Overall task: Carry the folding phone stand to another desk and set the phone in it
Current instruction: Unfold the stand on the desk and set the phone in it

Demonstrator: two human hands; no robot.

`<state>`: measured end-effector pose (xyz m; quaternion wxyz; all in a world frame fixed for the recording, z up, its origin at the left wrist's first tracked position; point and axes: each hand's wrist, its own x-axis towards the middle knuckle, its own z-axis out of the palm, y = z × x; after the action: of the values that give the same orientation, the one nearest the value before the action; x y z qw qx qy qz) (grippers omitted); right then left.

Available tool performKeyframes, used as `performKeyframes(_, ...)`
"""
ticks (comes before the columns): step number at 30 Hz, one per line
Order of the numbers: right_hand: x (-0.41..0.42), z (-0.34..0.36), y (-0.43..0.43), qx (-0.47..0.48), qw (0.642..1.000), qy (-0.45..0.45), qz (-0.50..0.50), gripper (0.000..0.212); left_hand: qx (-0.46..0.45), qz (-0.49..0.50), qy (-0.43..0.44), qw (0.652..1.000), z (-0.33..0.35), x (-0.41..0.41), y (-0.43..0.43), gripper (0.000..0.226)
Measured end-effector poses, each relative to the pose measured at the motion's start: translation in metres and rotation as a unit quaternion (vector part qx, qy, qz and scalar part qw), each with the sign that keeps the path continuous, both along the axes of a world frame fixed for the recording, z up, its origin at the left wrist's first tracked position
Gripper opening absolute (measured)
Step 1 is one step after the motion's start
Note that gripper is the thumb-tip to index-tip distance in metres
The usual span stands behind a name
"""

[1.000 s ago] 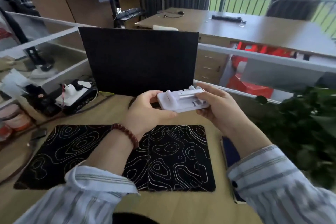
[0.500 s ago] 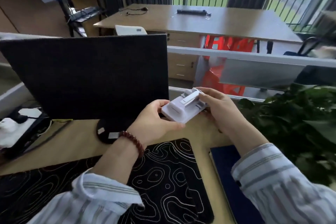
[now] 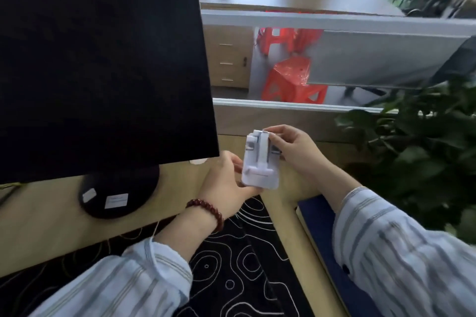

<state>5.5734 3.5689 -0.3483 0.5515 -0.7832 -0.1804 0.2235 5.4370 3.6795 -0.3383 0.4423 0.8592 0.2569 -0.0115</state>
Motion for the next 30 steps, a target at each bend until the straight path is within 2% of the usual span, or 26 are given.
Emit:
performKeyframes(6,0.01,-0.049,0.022,-0.031,0.999,0.009,0.022,0.017,0.016,-0.028,0.008,0.999,-0.053,0.017,0.018,0.081)
performKeyframes(12,0.016,-0.09,0.049,-0.109,0.994,-0.014,0.02,0.022,0.031,-0.046,0.037,0.998,-0.098,0.022,0.029,0.07)
performKeyframes(17,0.018,-0.111,0.062,-0.149,0.987,-0.031,0.051,0.019,0.042,-0.054,0.055,0.996,-0.123,0.023,0.037,0.077)
performKeyframes(20,0.02,-0.122,0.068,-0.158,0.985,-0.032,0.065,0.021,0.073,-0.06,0.065,0.993,-0.133,0.026,0.042,0.067)
performKeyframes(24,0.023,-0.132,0.079,-0.177,0.981,-0.035,0.068,0.02,0.099,-0.074,0.061,0.99,-0.144,0.031,0.048,0.041)
performKeyframes(26,0.024,-0.134,0.082,-0.181,0.98,-0.048,0.064,0.021,0.098,-0.07,0.059,0.991,-0.149,0.032,0.051,0.047)
performKeyframes(30,0.028,-0.139,0.081,-0.2,0.975,-0.063,0.073,0.024,0.099,-0.077,0.073,0.989,-0.157,0.032,0.057,0.078)
